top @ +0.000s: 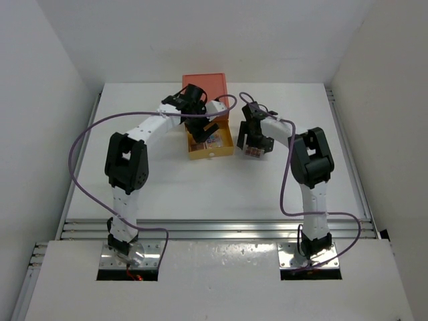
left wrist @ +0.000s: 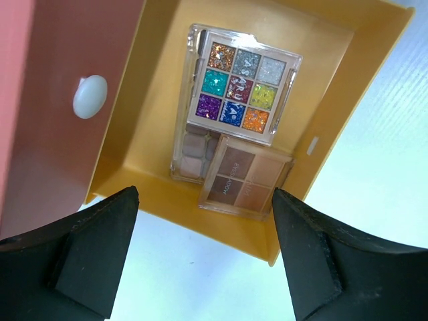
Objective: Organize the makeup
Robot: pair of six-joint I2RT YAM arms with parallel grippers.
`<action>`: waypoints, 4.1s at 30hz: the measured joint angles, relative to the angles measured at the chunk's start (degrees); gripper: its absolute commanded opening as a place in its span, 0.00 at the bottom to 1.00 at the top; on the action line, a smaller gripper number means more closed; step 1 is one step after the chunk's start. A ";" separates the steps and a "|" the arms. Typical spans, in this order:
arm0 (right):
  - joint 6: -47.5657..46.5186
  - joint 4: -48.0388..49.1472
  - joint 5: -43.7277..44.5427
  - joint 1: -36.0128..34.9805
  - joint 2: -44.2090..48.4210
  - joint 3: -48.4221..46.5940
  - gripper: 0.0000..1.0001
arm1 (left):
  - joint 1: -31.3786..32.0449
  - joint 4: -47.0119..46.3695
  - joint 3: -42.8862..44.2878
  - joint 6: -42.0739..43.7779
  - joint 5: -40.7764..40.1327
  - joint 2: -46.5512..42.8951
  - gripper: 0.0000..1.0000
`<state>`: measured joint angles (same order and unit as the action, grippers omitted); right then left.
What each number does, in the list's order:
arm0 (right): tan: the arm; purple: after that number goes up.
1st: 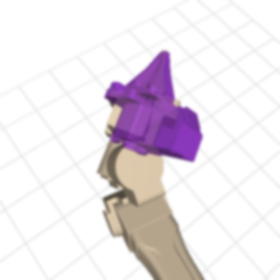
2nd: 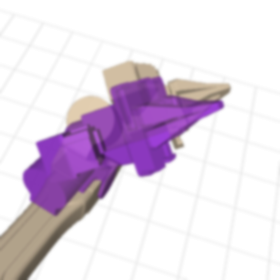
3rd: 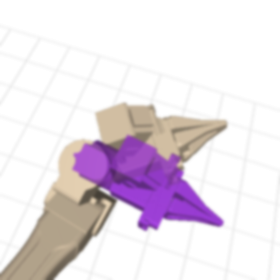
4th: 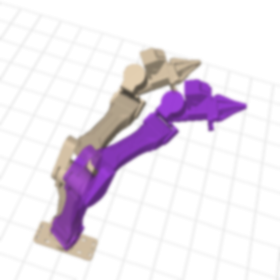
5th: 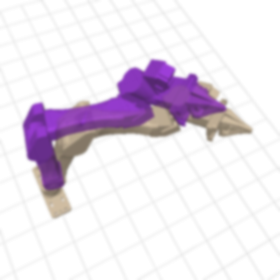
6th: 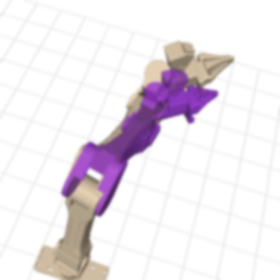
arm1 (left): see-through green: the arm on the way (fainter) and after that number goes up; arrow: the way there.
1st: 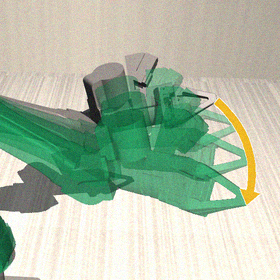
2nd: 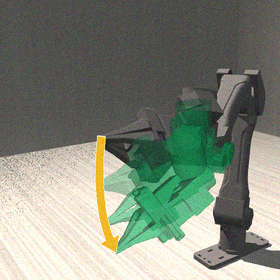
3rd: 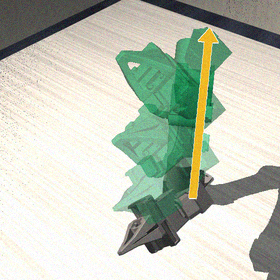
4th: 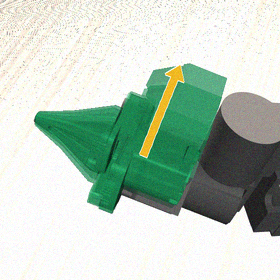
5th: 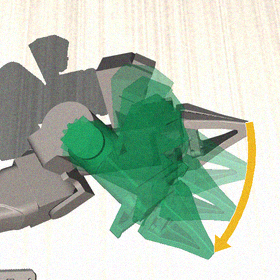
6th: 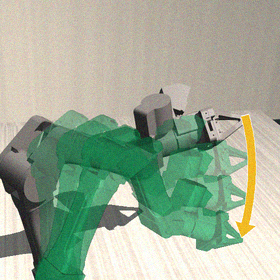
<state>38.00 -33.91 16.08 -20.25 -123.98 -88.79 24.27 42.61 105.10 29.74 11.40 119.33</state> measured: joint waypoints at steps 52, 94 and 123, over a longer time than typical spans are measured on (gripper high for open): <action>-9.51 18.23 -8.72 -14.05 -6.62 -12.07 0.85 | -12.63 -9.55 8.09 -25.68 2.10 -3.82 0.88; -9.31 44.44 -16.02 -17.77 5.66 17.92 0.00 | -10.25 -24.59 6.38 -22.27 -4.85 4.74 0.88; -21.94 62.77 4.70 -16.85 -16.76 -5.16 0.00 | -10.32 -27.17 4.48 -22.49 -4.33 4.20 0.87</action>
<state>16.05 28.86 20.78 -37.10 -140.75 -93.95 13.96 15.44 109.58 7.25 7.07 123.52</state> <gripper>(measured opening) 0.002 0.870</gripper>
